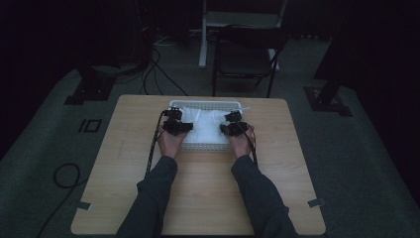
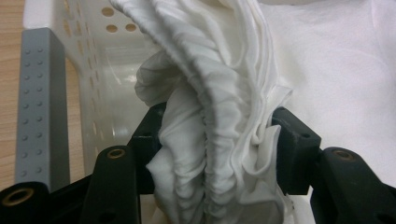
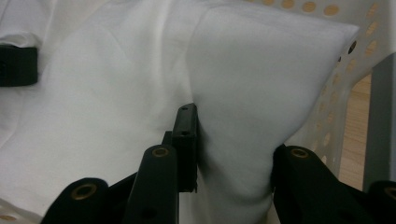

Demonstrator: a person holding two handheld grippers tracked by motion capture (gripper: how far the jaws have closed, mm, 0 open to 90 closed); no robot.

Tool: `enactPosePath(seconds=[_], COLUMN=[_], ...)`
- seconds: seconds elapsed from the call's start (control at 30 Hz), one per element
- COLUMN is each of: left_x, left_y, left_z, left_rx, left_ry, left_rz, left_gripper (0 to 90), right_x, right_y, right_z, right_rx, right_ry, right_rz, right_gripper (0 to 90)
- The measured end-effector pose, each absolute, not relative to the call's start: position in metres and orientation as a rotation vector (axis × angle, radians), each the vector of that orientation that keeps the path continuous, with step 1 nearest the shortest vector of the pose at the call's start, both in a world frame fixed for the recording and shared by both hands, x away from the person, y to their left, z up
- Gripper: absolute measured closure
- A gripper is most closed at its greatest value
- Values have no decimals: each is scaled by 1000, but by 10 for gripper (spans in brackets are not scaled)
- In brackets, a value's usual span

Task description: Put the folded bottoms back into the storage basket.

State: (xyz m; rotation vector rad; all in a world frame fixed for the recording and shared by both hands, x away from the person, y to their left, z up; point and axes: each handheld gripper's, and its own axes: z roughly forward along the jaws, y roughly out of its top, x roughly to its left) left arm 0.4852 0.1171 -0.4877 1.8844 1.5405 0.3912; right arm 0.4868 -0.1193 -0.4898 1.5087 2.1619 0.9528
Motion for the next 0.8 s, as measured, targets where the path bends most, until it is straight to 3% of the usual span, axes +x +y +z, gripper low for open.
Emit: enactPosePath(seconds=[0.3,0.6,0.8], left_x=[481,473,472], left_y=[121,124,132], left_z=[-486,-476,-472], left_rx=[1886,1899,1883], left_ry=[1525,1472,1465], left_rz=[405,581,621], left_gripper=[418,402,466], right_x=[487,487,486], right_y=[-117,-120,-126], right_z=[-490,-490,-489], right_rx=[1495,1508,1513], right_ry=[2172,2156,2129], right_rz=[878,840,858], right_gripper=[645,606,565])
